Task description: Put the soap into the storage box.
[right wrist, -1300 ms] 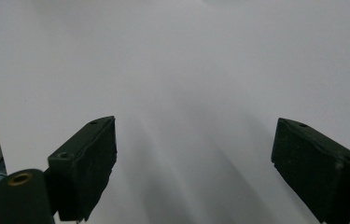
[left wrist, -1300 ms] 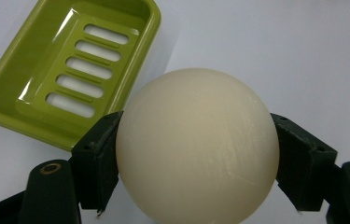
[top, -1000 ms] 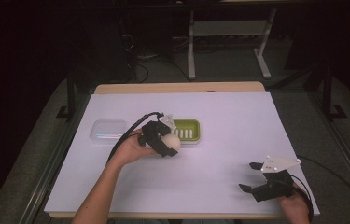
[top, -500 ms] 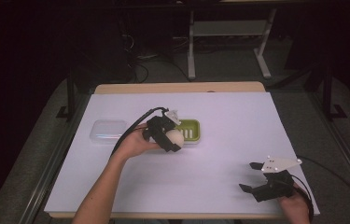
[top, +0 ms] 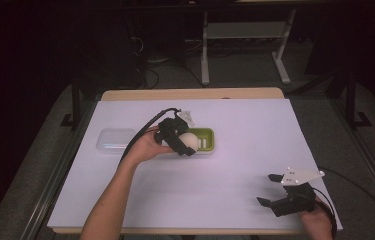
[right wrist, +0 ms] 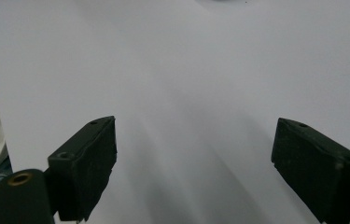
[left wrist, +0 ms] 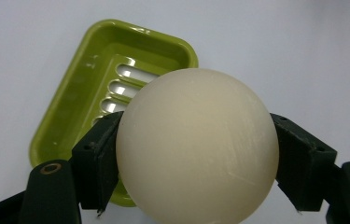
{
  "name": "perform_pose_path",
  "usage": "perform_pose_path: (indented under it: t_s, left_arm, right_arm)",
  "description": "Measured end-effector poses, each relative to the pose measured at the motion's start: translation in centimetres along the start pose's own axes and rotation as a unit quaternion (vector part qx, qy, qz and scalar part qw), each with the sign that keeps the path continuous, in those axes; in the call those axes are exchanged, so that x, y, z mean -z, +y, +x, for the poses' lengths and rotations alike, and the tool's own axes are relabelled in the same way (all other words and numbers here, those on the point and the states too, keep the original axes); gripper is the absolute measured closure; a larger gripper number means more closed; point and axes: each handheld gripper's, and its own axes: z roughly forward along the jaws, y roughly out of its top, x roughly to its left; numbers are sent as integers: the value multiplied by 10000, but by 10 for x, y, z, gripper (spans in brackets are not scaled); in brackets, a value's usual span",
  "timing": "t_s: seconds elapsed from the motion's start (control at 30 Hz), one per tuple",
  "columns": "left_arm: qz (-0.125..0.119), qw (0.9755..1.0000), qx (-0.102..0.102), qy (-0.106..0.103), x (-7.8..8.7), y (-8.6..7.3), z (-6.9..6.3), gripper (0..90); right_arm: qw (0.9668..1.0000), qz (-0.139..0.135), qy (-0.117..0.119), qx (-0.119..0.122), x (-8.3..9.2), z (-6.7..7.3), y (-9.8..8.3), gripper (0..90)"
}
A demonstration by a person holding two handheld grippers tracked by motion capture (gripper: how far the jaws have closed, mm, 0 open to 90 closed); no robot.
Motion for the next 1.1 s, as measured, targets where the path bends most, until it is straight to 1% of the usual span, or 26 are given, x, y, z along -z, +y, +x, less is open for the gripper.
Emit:
perform_pose_path:
  t_s: [0.1, 0.13, 0.17, 0.23, 0.27, 0.3, 0.4, 0.53, 0.57, 0.63, 0.7, 0.77, 0.8, 0.93, 1.03, 1.1]
  left_arm:
    - [62, 10000, -30, 62, 3, 6, 6, 252]
    - [62, 10000, -30, 62, 3, 6, 6, 252]
    - [-27, 10000, -11, 49, 5, 8, 8, 252]
    - [-57, 10000, -4, 20, 6, 10, 9, 252]
    - [-46, 10000, -39, 36, 7, 11, 10, 252]
    - [-60, 10000, -29, 66, 8, 13, 10, 252]
    - [-29, 9998, -136, 134, 11, 19, 13, 252]
    - [-92, 9997, -167, 171, 12, 26, 16, 252]
    - [-74, 9997, -178, 171, 12, 27, 17, 252]
    - [-87, 9996, -184, 181, 10, 29, 19, 252]
    - [-93, 9997, -136, 158, 8, 30, 21, 252]
    - [-77, 9997, -134, 180, 4, 29, 23, 252]
    - [-31, 9998, -132, 176, 2, 29, 24, 252]
    - [-59, 9998, -76, 162, -3, 28, 28, 252]
    - [-29, 9997, -85, 211, -6, 28, 30, 252]
    - [-34, 9998, -26, 212, -9, 27, 32, 252]
  right_arm:
    - [10000, -9, 1, 38, 0, 0, 0, 133]
    - [10000, -9, 1, 38, 0, 0, 0, 133]
    - [10000, -7, -1, 55, -1, 1, 0, 133]
    - [10000, 1, 6, 48, -1, 1, 1, 133]
    - [10000, 5, 6, 50, -1, 1, 1, 133]
    - [10000, 4, 10, 63, -1, 2, 1, 134]
    - [10000, 8, 11, 38, -1, 2, 1, 134]
    - [10000, -12, 0, 32, -1, 1, 1, 134]
    - [10000, -26, 5, 66, -1, 1, 1, 133]
    - [10000, -11, 8, 50, -1, 1, 1, 134]
    - [10000, -16, 15, 48, -1, 1, 1, 134]
    - [10000, -23, 11, 41, -1, 1, 1, 133]
    - [10000, -23, 7, 52, -1, 1, 1, 134]
    - [10000, -21, 3, 45, -1, 0, 0, 134]
    - [10000, -2, 22, 14, -1, 1, 1, 134]
    - [10000, 1, 20, 31, -1, 1, 1, 134]
